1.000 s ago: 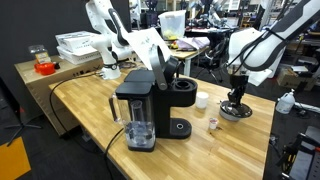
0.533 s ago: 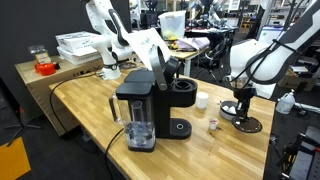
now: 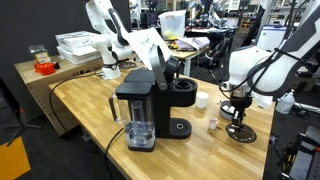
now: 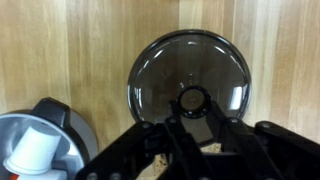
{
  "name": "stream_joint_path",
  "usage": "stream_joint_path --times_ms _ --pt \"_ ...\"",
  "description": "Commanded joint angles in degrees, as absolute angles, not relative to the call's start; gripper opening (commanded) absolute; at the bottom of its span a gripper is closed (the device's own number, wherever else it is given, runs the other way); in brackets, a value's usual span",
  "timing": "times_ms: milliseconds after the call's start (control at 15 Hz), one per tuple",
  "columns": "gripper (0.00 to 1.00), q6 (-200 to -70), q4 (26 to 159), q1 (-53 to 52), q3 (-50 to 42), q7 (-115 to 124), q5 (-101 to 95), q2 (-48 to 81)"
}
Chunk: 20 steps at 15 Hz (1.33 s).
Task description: Take the lid off the pot and put it on the table
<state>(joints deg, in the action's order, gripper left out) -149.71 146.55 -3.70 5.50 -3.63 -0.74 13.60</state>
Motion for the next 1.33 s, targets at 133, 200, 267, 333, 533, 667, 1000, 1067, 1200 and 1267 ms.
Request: stream_joint_path --times_ms 133,200,267,333,533,667,1000,1067,1200,1267 --pt "0.08 -161.42 145.86 -3.1 8.81 -4.5 5.22 19.43" --pt "0.08 -163.16 145.76 -3.22 9.08 -3.94 5.4 20.3" --pt "0.08 -164.63 145.7 -3.13 9.52 -3.7 5.78 21.05" --pt "0.08 -166.04 145.71 -3.42 9.53 -2.99 5.6 21.65" --pt "0.51 -168.29 145.86 -4.1 9.65 -1.13 5.07 22.41" --pt "0.64 -167.73 146.09 -5.06 9.51 -0.07 4.42 21.54" --pt "0.97 -167.03 147.6 -6.22 12.25 0.12 5.48 16.37" --pt "1.0 -166.71 148.15 -6.8 12.4 0.66 5.34 14.71" --pt "1.0 -166.05 150.04 -7.82 12.22 2.43 5.11 10.61" --pt "1.0 -165.76 151.18 -8.67 11.33 3.75 4.27 8.53"
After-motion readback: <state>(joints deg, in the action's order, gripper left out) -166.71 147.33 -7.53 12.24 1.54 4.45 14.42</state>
